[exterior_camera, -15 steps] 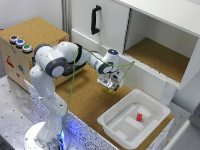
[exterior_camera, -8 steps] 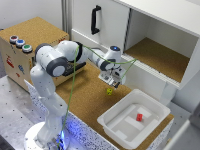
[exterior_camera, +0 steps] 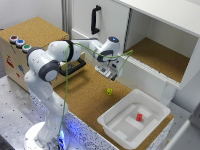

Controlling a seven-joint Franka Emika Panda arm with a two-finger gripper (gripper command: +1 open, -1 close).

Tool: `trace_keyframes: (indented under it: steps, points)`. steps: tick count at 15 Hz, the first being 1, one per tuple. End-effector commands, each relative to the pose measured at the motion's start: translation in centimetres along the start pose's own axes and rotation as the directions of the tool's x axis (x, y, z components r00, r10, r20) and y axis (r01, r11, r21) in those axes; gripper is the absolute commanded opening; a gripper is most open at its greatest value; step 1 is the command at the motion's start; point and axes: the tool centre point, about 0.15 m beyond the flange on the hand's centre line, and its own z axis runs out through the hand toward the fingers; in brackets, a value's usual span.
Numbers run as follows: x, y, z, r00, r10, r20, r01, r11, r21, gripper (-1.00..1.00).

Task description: Put the yellow object on the table

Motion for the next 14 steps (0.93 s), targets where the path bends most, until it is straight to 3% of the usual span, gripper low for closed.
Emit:
trace_keyframes:
  steps: [1,8,14]
  points:
    - [-1.0,-1.1,-0.6,1.000,0.000,-0.023,0.000,1.000,0.016,1.00]
    - [-1.0,-1.1,-0.6,1.000,0.000,-0.023,0.000,1.000,0.016,1.00]
    - [0.6,6.0,0.0,1.000,-0.008,-0.023,0.007,1.000,-0.026,1.00]
